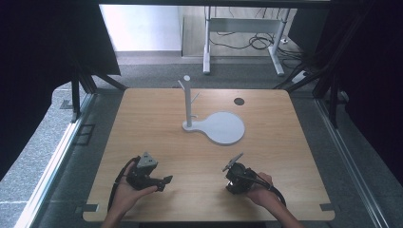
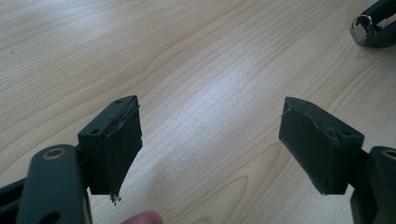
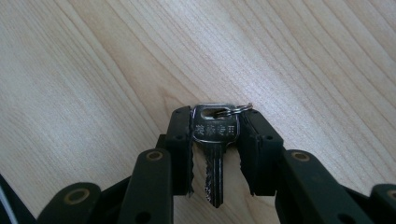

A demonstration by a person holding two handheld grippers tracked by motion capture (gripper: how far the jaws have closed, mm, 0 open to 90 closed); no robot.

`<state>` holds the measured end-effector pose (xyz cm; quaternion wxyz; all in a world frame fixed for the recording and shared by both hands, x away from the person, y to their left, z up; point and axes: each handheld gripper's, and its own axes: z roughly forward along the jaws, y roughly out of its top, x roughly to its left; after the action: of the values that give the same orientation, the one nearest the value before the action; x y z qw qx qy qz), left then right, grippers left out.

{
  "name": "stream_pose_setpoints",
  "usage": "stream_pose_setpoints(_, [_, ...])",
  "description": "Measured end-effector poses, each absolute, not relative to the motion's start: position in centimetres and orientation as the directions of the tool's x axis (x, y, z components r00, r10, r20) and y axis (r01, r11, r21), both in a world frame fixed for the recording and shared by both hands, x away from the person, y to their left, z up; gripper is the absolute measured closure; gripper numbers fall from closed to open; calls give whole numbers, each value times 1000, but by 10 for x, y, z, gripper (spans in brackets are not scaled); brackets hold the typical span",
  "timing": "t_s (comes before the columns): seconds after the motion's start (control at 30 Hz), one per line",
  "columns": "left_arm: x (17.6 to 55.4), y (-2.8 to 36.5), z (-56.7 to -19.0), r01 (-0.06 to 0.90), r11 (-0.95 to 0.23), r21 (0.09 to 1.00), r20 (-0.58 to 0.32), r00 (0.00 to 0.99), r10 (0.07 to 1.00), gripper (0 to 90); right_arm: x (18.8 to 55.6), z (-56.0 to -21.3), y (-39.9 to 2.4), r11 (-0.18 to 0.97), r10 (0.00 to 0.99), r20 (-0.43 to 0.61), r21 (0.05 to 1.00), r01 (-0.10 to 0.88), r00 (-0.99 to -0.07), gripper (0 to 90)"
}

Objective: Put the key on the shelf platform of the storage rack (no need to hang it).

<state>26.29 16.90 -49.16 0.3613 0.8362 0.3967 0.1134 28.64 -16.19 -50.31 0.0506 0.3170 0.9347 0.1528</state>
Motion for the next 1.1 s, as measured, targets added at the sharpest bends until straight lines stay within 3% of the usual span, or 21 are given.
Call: stream_pose_setpoints(1.1, [263, 170, -491, 584, -419, 696, -99, 655, 749, 215, 284, -438, -173, 750, 580, -35, 412, 517, -814, 677])
